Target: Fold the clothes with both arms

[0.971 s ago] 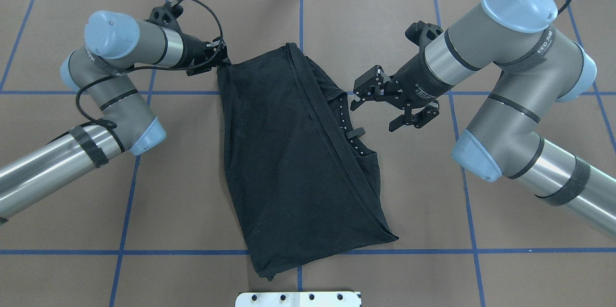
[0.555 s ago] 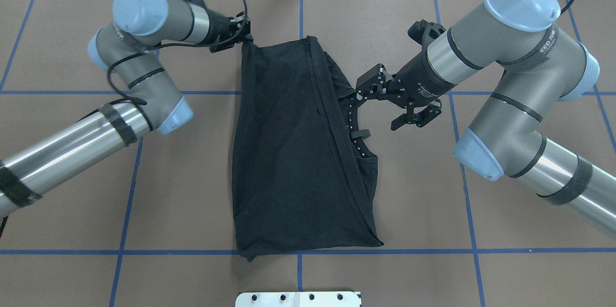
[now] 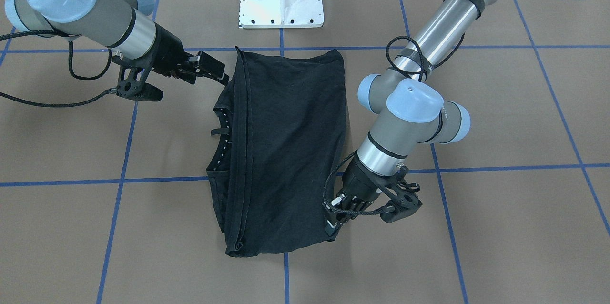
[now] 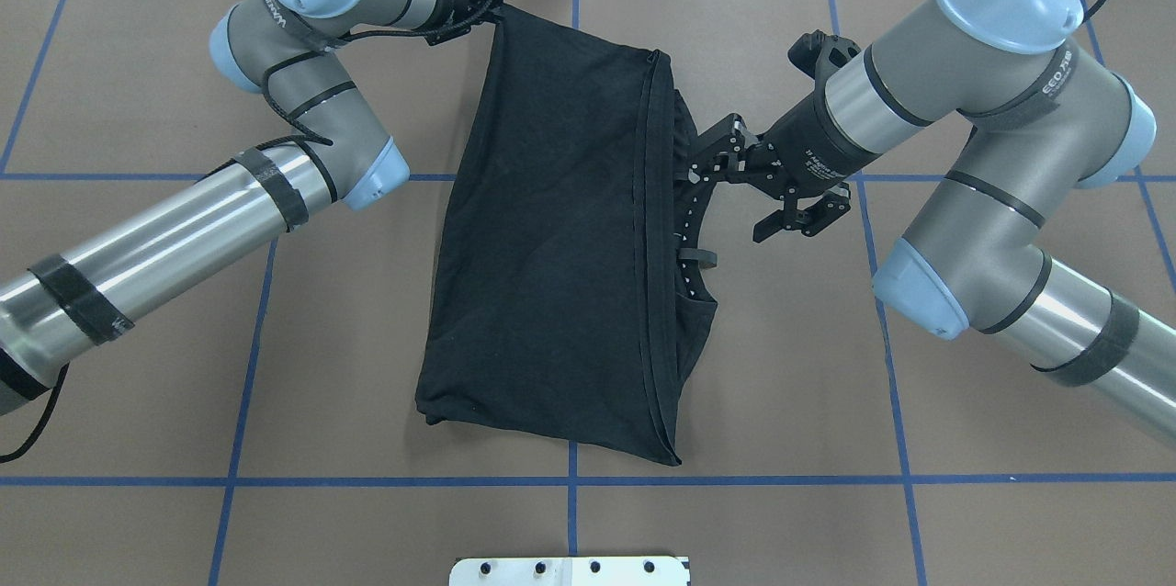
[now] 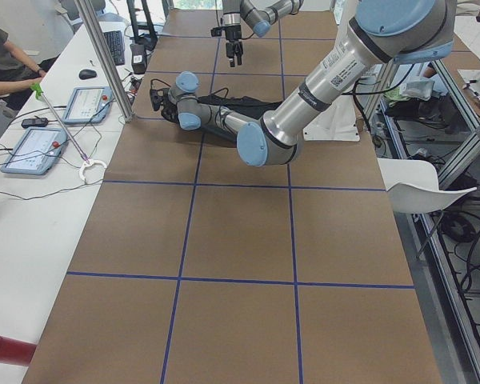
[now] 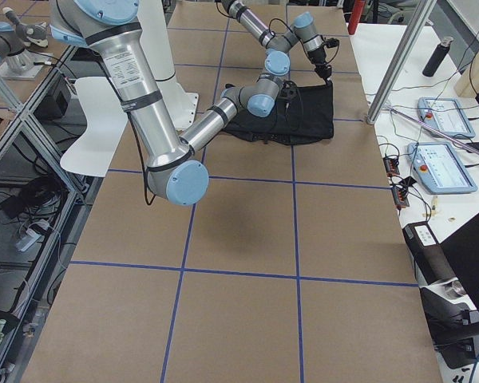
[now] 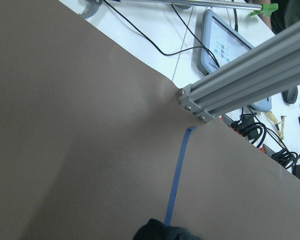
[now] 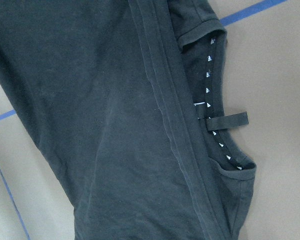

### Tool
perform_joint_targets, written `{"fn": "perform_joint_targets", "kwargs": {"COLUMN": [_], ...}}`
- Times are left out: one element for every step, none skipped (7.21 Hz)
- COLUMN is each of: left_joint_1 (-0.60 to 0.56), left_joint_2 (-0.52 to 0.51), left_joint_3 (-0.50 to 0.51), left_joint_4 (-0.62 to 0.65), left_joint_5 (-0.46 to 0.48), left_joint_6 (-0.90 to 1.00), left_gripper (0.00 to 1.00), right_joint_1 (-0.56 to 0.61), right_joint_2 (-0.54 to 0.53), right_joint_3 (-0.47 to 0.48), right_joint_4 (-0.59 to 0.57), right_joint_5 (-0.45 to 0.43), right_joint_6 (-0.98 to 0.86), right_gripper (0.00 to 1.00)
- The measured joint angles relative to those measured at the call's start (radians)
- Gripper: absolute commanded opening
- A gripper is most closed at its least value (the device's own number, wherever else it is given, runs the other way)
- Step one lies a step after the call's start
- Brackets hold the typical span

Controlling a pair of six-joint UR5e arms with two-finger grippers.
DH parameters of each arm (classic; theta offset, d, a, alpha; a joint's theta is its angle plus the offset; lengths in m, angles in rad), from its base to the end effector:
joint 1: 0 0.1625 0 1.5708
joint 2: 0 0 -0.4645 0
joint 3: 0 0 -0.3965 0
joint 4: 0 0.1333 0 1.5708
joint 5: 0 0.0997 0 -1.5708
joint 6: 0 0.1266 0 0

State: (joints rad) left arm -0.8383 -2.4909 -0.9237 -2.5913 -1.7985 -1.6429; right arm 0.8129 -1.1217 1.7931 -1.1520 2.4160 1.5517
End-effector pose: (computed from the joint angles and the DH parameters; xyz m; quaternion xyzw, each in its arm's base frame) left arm 0.5222 -0.7372 0.2748 0.1397 0.5892 -0.2871 0.7422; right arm -0.4069 -0.4860 0.2847 -0.1297 -0.5743 0.1053 0.8014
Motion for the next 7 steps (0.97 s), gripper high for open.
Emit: {"fn": "perform_joint_targets", "kwargs": {"left_joint_1": [-0.010, -0.015, -0.016, -0.017, -0.025, -0.042, -0.056], "left_joint_2": [-0.005, -0.009, -0.012, -0.013, -0.014, -0.012, 0.002], "left_joint_3": [0.019, 0.030, 0.034, 0.034, 0.030, 0.016, -0.010], "left_joint_4": [-0.003, -0.005, -0.006, -0.006, -0.004, -0.002, 0.002], "left_joint_5": [0.002, 0.003, 0.003, 0.004, 0.001, -0.010, -0.045], "left_joint_6": [0.001, 0.001, 0.003, 0.008, 0.024, 0.057, 0.098], "left_gripper": [0.22, 0.99, 1.00, 1.00, 1.00, 1.00, 1.00], "right_joint_1": [0.001, 0.001, 0.002, 0.002, 0.000, -0.007, -0.033], "right_joint_2": [-0.001, -0.002, -0.003, -0.004, -0.003, 0.001, 0.010], "right_joint_3": [0.000, 0.000, 0.000, -0.002, -0.006, -0.010, -0.010], "right_joint_4": [0.000, 0.000, 0.000, 0.000, 0.000, 0.000, -0.001], "right_joint_5": [0.000, -0.001, -0.002, -0.006, -0.012, -0.033, -0.096], "right_joint_6": [-0.002, -0.003, -0.005, -0.008, -0.010, -0.010, -0.011], "right_gripper": [1.00, 1.00, 1.00, 1.00, 1.00, 1.00, 1.00]}}
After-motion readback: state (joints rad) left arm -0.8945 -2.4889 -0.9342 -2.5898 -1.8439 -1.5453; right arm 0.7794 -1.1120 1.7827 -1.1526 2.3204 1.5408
